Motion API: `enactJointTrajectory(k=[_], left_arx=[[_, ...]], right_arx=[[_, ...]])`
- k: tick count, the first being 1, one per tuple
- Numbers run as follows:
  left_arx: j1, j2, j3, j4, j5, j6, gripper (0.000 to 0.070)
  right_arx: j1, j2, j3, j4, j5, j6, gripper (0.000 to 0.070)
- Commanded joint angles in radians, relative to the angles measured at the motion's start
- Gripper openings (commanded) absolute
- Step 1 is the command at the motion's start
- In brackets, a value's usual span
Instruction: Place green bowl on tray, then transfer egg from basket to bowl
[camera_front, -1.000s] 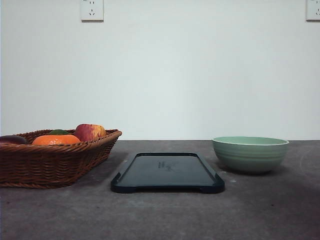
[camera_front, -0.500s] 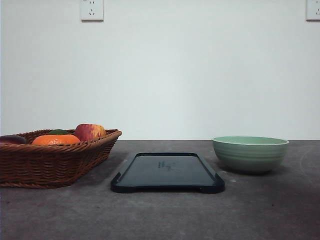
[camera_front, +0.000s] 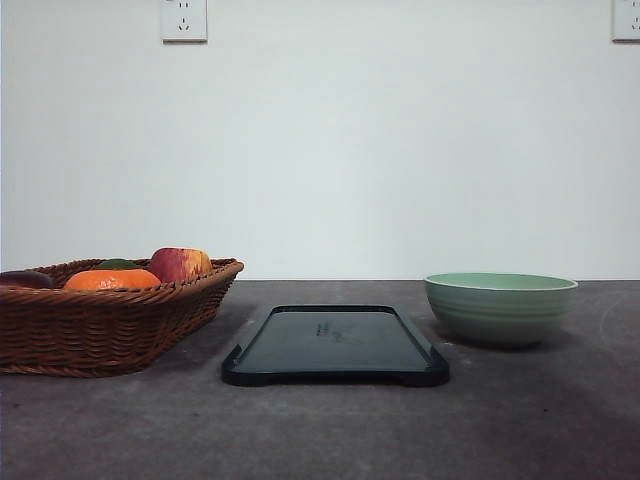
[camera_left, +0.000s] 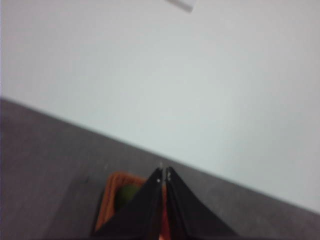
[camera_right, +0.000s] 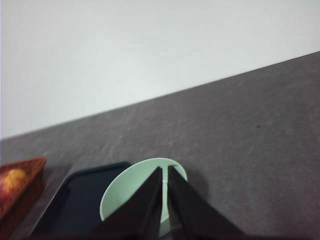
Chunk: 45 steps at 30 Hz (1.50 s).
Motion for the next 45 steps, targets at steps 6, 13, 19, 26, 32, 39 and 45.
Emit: enactJointTrajectory(k=[6, 13, 19, 26, 32, 39, 45], left_arx=[[0.001, 0.174, 0.149, -0.138, -0.002, 0.017, 0.0001], [0.001, 0.410, 0.315, -0.238, 0.094, 0.123, 0.0001], [-0.004, 0.625, 0.437, -0.282, 0.173, 0.179, 0.0001], [-0.047, 0.838, 0.586, -0.385, 0.190, 0.298, 0.0000], [-0.101, 0.962, 0.693, -0.496, 0.190, 0.355, 0.0000], [-0.136, 0.989, 0.708, -0.506, 0.190, 0.356, 0.0000], [-0.135, 0.989, 0.708, -0.506, 0.190, 0.355, 0.0211]], right_arx=[[0.002, 0.205, 0.108, -0.003, -0.071, -0.135, 0.0007], [0.003, 0.406, 0.194, -0.003, -0.122, -0.193, 0.0007], [0.010, 0.547, 0.260, -0.013, -0.167, -0.201, 0.0007], [0.032, 0.681, 0.332, -0.104, -0.178, -0.268, 0.0007], [0.041, 0.776, 0.399, -0.189, -0.178, -0.283, 0.0007], [0.041, 0.805, 0.432, -0.200, -0.200, -0.311, 0.0035], [0.041, 0.805, 0.433, -0.205, -0.199, -0.322, 0.0290]])
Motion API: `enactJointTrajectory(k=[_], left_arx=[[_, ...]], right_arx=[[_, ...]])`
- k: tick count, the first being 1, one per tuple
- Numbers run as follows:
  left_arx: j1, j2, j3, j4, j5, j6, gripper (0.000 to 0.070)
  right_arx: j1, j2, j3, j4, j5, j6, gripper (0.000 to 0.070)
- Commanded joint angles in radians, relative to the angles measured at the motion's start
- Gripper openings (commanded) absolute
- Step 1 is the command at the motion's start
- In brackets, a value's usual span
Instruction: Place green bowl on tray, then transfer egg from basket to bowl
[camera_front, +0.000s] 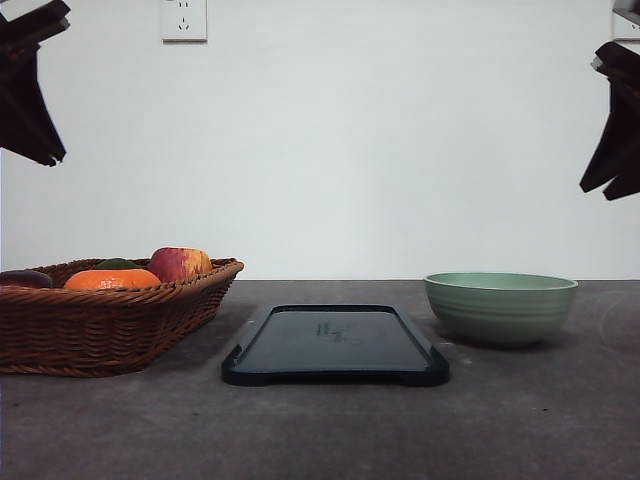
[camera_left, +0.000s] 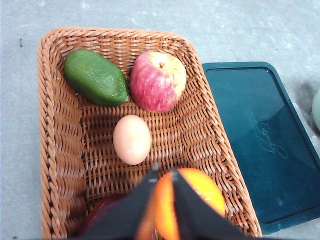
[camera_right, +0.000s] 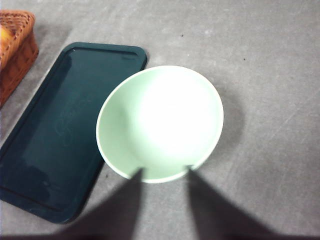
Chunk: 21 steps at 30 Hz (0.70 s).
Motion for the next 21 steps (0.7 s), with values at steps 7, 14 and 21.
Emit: enactJointTrajectory(k=[7, 14, 21], left_arx=[[-0.002, 0.006, 0.023, 0.007, 0.003, 0.010, 0.0236], [-0.002, 0.006, 0.023, 0.006, 0.003, 0.009, 0.0236], [-0.002, 0.006, 0.023, 0.007, 0.003, 0.006, 0.0236]], right_arx=[[0.003, 0.046, 0.094, -0.154, 0.033, 0.063, 0.0290], [0.003, 0.194, 0.280, -0.359, 0.058, 0.068, 0.0290], [0.002, 0.371, 0.414, -0.407, 0.061, 0.067, 0.0289]])
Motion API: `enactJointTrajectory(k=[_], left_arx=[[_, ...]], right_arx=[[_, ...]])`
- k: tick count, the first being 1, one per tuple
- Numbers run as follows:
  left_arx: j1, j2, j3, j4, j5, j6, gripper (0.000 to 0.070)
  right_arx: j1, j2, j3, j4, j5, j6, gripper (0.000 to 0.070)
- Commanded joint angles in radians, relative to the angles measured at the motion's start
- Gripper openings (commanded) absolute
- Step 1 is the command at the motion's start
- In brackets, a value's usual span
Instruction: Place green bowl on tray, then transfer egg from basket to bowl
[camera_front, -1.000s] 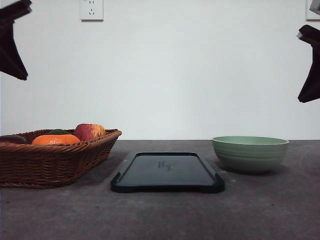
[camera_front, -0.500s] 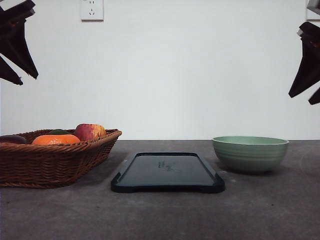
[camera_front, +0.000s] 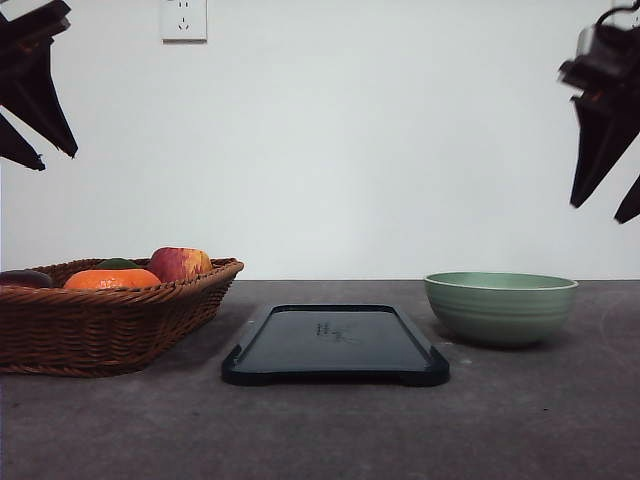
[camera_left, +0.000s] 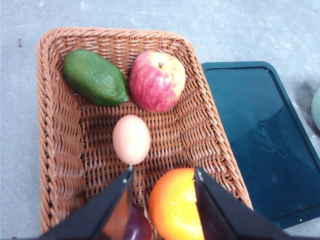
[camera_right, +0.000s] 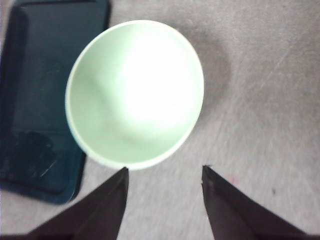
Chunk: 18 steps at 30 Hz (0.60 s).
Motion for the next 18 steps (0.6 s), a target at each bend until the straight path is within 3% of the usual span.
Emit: enactJointTrajectory(k=[1, 12, 16, 18], left_arx=[[-0.002, 0.006, 0.023, 0.007, 0.002, 0.006, 0.0236], [-0.002, 0.006, 0.023, 0.008, 0.002, 0.006, 0.0235], [-0.002, 0.006, 0.023, 0.008, 0.002, 0.006, 0.0235], [-0.002, 0.006, 0.023, 0.008, 0.002, 0.006, 0.0235]], right_arx=[[0.003, 0.053, 0.038, 0.007, 0.009, 0.009, 0.0289], [0.003, 0.257, 0.111, 0.074, 0.047, 0.002, 0.0287], [0.003, 0.299, 0.111, 0.101, 0.047, 0.002, 0.0251], [0.003, 0.317, 0.111, 0.110, 0.047, 0.002, 0.0192]])
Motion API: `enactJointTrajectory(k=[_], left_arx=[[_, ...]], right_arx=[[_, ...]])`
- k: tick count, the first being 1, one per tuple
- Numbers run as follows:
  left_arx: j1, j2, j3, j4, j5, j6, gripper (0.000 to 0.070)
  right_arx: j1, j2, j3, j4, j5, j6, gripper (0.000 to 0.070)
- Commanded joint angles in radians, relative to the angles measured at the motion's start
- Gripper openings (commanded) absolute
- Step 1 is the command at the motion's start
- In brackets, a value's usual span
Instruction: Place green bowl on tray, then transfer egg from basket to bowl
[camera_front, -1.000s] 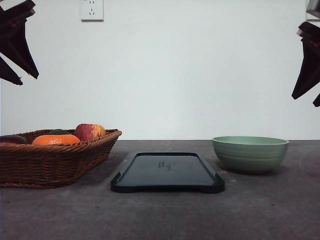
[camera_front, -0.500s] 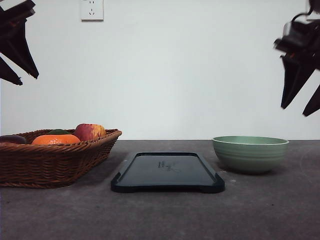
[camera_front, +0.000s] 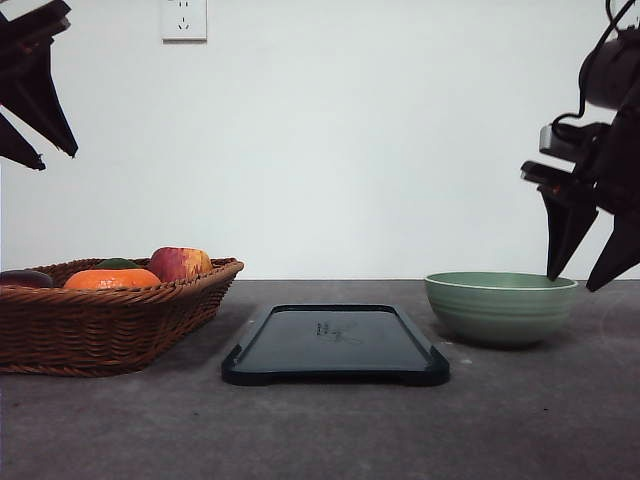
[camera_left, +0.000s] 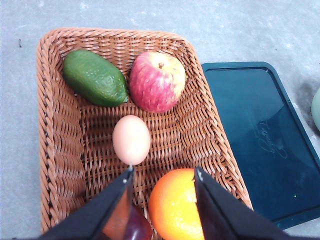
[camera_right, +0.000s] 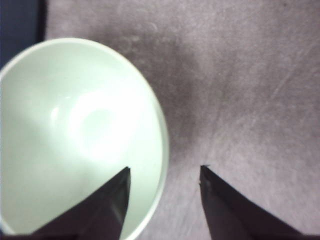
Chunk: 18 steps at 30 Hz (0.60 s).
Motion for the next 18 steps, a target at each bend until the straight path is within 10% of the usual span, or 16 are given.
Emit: enactJointTrajectory(k=[1, 3, 18], left_arx=[[-0.002, 0.006, 0.023, 0.007, 0.002, 0.006, 0.0235], [-0.002, 0.006, 0.023, 0.007, 0.002, 0.006, 0.0235], [-0.002, 0.006, 0.023, 0.008, 0.002, 0.006, 0.0235]], right_arx=[[0.003, 0.028, 0.022, 0.008, 0.000, 0.002, 0.0126], [0.003, 0.031, 0.022, 0.013, 0.000, 0.002, 0.0007], [0.045, 0.032, 0.362, -0.275, -0.002, -0.018, 0.0000]])
